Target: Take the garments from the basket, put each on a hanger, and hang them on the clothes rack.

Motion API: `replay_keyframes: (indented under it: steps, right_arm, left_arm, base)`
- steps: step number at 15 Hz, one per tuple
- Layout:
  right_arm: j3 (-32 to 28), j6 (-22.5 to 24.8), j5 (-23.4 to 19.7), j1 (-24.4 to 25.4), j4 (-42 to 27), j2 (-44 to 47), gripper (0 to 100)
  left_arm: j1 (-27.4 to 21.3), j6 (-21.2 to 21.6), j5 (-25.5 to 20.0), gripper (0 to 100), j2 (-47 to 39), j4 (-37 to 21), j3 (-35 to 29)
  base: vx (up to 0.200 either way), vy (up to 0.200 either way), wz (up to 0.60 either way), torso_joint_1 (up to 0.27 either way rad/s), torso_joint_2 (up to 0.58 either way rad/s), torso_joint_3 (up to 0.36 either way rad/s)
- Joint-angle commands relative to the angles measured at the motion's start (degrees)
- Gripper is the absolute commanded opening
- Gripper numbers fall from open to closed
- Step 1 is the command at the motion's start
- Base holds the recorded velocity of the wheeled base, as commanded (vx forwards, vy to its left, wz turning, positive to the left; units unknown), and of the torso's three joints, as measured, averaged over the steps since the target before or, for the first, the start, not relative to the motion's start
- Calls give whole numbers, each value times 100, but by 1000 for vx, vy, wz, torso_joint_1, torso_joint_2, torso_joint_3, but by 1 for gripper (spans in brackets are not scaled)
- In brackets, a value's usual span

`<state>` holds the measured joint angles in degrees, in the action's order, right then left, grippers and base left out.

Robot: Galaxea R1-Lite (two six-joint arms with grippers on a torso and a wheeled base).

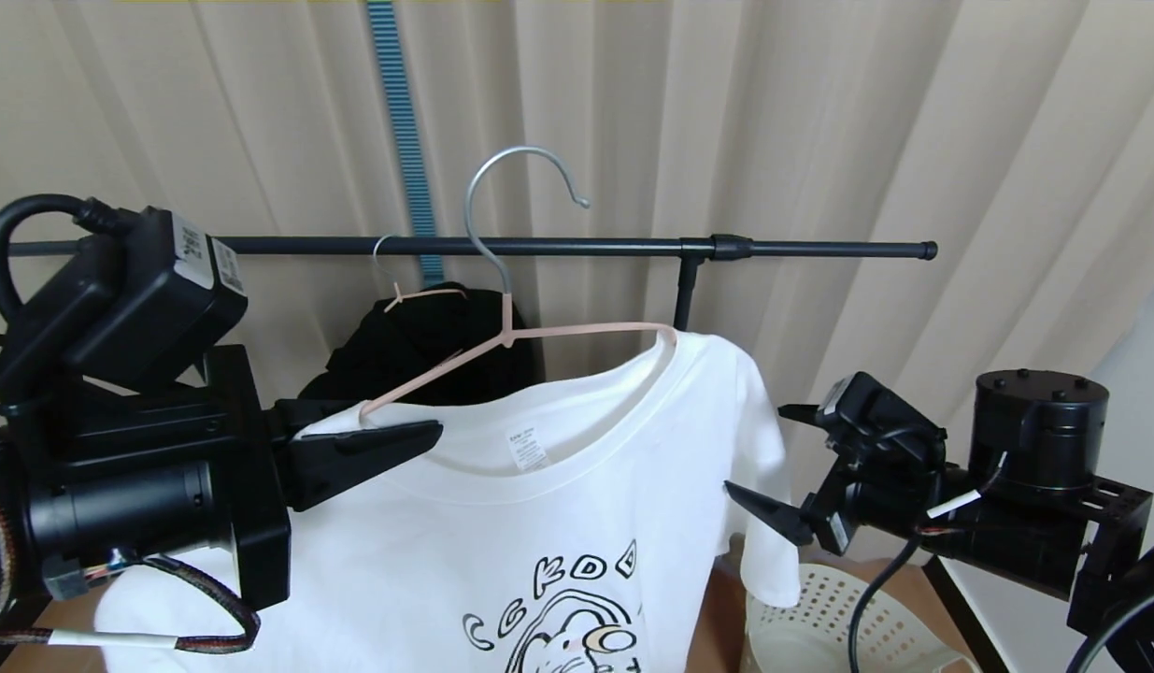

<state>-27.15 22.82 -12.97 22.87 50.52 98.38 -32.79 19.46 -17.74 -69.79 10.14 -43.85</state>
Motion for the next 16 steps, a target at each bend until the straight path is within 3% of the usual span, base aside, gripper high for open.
replay_keyframes:
  steps: [1, 2, 3, 10, 16]
  right_arm:
    - [-1, 3, 5, -2, 2, 208, 100]
    - [-1, 3, 5, -2, 2, 217, 100]
    - [8, 3, 5, -2, 2, 226, 0]
    - [-142, -6, 84, -257, 2, 234, 0]
    - [-458, -23, 67, -846, -7, 349, 0]
  left_arm:
    - [1, -3, -2, 0, 97, -4, 17]
    - [1, -3, -2, 0, 132, -4, 26]
    - [1, -3, -2, 0, 141, -4, 26]
    - [10, -12, -2, 0, 203, -4, 96]
    - [54, -30, -2, 0, 352, -4, 237]
  base:
    - [0, 0, 0, 0, 0, 0]
    - [0, 0, 0, 0, 0, 0]
    - [0, 0, 0, 0, 0, 0]
    - [0, 0, 0, 0, 0, 0]
    - [0, 0, 0, 0, 0, 0]
